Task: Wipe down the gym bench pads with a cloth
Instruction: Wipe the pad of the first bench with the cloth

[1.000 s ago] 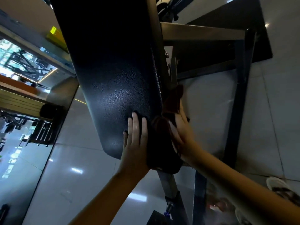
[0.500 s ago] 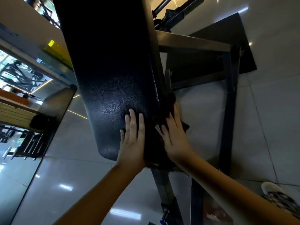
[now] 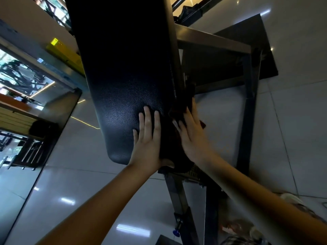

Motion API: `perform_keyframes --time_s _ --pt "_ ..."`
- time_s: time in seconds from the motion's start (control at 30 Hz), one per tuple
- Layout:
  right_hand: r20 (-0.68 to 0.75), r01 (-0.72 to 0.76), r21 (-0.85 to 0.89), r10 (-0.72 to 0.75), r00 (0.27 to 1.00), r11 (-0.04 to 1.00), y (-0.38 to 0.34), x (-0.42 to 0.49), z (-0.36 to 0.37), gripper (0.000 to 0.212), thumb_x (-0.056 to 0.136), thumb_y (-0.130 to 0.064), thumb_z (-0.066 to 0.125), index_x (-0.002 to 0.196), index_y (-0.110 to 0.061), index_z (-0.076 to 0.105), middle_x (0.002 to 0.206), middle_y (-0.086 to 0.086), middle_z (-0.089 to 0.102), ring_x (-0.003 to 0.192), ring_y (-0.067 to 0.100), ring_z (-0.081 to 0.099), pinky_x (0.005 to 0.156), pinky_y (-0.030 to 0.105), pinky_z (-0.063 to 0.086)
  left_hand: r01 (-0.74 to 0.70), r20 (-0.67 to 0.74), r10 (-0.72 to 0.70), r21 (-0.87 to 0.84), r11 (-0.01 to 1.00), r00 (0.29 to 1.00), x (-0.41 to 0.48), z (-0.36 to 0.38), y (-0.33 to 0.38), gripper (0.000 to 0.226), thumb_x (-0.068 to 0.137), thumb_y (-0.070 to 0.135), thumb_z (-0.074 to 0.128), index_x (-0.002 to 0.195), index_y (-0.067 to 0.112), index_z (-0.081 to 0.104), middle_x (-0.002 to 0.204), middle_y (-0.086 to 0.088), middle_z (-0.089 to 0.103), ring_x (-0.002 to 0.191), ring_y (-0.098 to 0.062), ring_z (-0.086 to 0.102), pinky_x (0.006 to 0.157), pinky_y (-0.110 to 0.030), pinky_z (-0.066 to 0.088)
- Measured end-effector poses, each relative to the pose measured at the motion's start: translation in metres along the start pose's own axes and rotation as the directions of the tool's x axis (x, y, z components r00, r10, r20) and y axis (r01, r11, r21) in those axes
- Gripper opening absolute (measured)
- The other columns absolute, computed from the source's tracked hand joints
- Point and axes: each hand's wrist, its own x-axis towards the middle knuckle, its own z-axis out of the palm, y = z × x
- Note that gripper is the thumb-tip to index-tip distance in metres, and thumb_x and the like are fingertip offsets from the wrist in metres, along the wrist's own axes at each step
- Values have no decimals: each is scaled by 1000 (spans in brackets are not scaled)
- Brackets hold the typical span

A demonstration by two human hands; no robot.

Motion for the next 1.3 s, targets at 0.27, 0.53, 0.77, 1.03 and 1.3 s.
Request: perform_keyframes --time_s 0.27,0.53,0.77,1.03,1.3 --pt "2 -171 41 171 985 984 1 -72 16 50 100 -41 30 145 -52 9 161 1 7 149 16 7 113 8 13 15 11 -16 93 996 1000 -3 -6 6 148 65 65 74 129 17 -51 142 -11 -51 136 -31 -38 117 -55 2" --pt "14 -82 -31 83 996 996 -14 -5 3 55 99 -35 28 138 -64 2 162 -7 -5 149 7 -2 120 29 13 -27 -46 32 91 995 998 0 -32 5 114 81 58 62 152 9 -11 158 -21 -18 148 -36 -7 119 -47 -9" --pt "-46 -35 23 36 998 999 -45 91 -8 51 104 -20 32 145 -39 9 162 -4 -2 149 12 5 120 30 16 -74 -239 58 -58 996 969 29 -95 4 75 86 49 63 148 22 29 161 -4 11 140 -23 29 120 -43 12" --pt "-70 -203 271 229 971 941 -97 198 -32 40 105 -19 35 143 -8 35 138 11 50 126 27 49 106 40 40 -172 -324 85 -249 953 942 62 -180 19 61 92 37 60 144 18 34 147 2 37 128 -20 46 108 -41 37" --pt "68 -170 580 161 985 797 -178 254 -51 53 85 -56 50 118 -14 55 96 2 59 91 19 59 83 33 47 -157 -361 -42 -504 849 932 94 -247 13 44 99 20 51 142 18 40 137 -4 49 117 -13 52 79 -11 42"
